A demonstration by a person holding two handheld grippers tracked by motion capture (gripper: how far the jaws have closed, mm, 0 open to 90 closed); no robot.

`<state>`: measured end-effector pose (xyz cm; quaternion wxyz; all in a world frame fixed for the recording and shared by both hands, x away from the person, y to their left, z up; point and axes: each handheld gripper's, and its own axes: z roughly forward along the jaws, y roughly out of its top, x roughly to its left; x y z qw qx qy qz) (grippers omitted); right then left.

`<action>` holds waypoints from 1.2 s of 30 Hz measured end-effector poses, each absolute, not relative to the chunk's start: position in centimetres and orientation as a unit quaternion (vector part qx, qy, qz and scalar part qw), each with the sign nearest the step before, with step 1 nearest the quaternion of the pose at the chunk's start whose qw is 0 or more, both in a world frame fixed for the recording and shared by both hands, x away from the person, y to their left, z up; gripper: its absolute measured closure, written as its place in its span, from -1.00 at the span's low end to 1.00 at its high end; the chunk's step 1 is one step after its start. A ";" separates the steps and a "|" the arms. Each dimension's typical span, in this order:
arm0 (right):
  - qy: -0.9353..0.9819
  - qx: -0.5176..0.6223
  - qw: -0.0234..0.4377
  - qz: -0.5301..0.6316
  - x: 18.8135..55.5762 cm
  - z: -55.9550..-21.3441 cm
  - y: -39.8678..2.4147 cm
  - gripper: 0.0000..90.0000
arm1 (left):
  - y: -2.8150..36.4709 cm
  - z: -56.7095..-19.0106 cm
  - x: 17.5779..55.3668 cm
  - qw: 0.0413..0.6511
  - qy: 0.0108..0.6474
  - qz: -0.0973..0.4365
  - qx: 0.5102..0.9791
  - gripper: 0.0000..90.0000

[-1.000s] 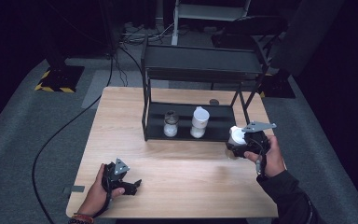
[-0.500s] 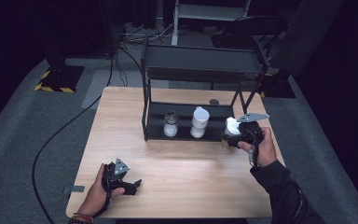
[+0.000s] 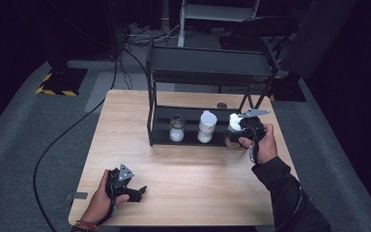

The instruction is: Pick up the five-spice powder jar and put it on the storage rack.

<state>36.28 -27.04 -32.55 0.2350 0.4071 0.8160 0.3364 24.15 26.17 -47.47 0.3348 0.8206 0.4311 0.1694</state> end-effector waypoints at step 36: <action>0.792 0.455 0.248 0.323 41.9 -35.4 -24.9 -0.33 | 26.2 -47.5 24.2 0.335 0.431 0.169 0.821 -0.99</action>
